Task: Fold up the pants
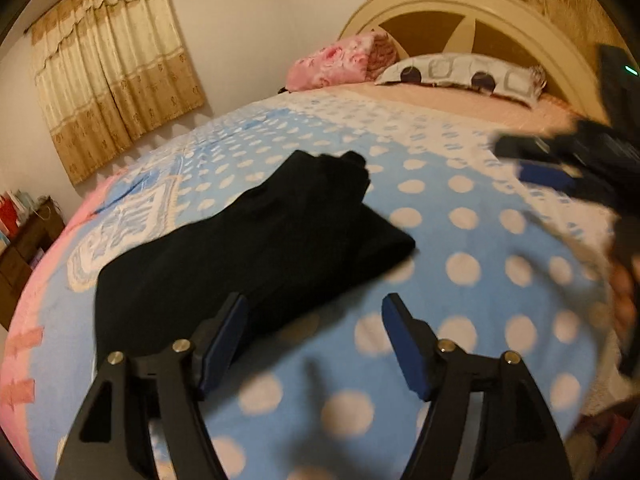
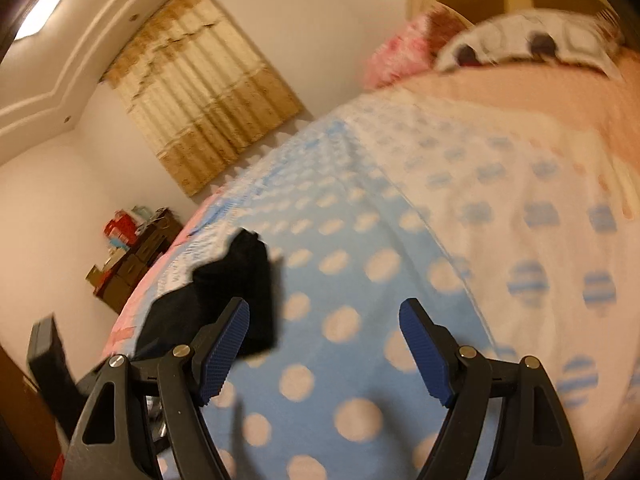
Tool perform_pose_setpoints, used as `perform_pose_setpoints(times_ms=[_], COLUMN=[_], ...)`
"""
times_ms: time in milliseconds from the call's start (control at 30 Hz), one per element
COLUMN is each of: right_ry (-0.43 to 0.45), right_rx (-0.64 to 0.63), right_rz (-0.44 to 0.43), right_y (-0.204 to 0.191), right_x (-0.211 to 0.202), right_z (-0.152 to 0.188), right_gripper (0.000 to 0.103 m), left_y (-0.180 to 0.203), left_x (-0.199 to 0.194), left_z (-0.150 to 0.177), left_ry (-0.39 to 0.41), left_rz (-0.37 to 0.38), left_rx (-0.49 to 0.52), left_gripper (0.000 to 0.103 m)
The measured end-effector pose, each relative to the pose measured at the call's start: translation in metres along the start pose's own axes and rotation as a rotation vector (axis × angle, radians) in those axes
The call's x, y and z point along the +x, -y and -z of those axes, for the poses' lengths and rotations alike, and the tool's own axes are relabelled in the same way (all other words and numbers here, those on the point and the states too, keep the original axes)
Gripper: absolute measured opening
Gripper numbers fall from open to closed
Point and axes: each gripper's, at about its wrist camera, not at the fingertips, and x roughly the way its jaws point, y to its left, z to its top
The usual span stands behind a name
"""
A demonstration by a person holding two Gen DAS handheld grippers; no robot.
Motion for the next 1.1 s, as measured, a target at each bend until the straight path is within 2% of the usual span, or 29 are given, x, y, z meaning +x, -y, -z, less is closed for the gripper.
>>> perform_pose_setpoints(times_ms=[67,167,233,267,333,433,500,567,633,700,767,800,867,900,933,967,1033,1100], right_ry=[0.017,0.045,0.021,0.012,-0.04,-0.14,-0.194,-0.232,-0.243,-0.226,-0.21,-0.19,-0.184,-0.191,-0.203,-0.213,-0.178,-0.103], right_rx=[-0.054,-0.18,-0.312,-0.364,-0.465,-0.541,-0.566,-0.55,-0.498,-0.459,-0.469,-0.498,-0.51,-0.511,-0.518,-0.529,-0.501,-0.379], right_rz=[-0.036,-0.114,-0.132,-0.133,-0.133,-0.068,-0.009,0.038,0.018,-0.02,-0.018,-0.013,-0.031,-0.058,-0.093,-0.098,-0.046,-0.11], right_y=[-0.018,-0.062,-0.101,-0.114,-0.143,-0.16,-0.153,-0.133,-0.109,-0.099,-0.099,-0.102,-0.103,-0.105,-0.108,-0.113,-0.119,-0.116], right_x=[0.003,0.019,0.042,0.051,0.08,0.12,0.135,0.136,0.136,0.132,0.132,0.134,0.135,0.134,0.133,0.129,0.114,0.086], right_z=[-0.011,-0.03,-0.034,-0.034,-0.031,-0.019,-0.006,0.006,0.011,0.009,0.011,0.016,0.019,0.019,0.019,0.02,0.019,0.016], right_gripper=[0.079,0.079,0.077,0.073,0.049,0.033,0.028,0.028,0.028,0.028,0.029,0.03,0.041,0.055,0.069,0.071,0.071,0.072], left_y=[-0.018,-0.063,-0.094,-0.104,-0.123,-0.133,-0.135,-0.141,-0.146,-0.148,-0.154,-0.159,-0.168,-0.169,-0.167,-0.164,-0.155,-0.148], left_x=[-0.008,-0.014,-0.011,-0.009,-0.001,0.021,0.038,0.053,0.063,0.067,0.069,0.069,0.068,0.066,0.059,0.052,0.034,0.018], left_z=[0.004,0.006,0.002,-0.001,-0.013,-0.019,-0.014,-0.005,0.011,0.018,0.023,0.024,0.025,0.023,0.021,0.019,0.014,0.013], left_ry=[-0.006,-0.03,-0.046,-0.058,-0.063,-0.076,-0.105,-0.154,-0.173,-0.15,-0.152,-0.157,-0.192,-0.197,-0.192,-0.18,-0.152,-0.134], left_rz=[-0.03,-0.122,-0.172,-0.185,-0.207,-0.252,-0.288,-0.284,-0.251,-0.272,-0.293,-0.274,-0.224,-0.23,-0.263,-0.297,-0.373,-0.444], left_rx=[-0.051,-0.218,-0.332,-0.365,-0.422,-0.418,-0.404,-0.426,-0.484,-0.489,-0.512,-0.543,-0.611,-0.613,-0.596,-0.57,-0.496,-0.454], left_gripper=[0.073,0.075,0.076,0.076,0.076,0.076,0.076,0.076,0.077,0.093,0.103,0.103,0.103,0.103,0.103,0.103,0.103,0.103])
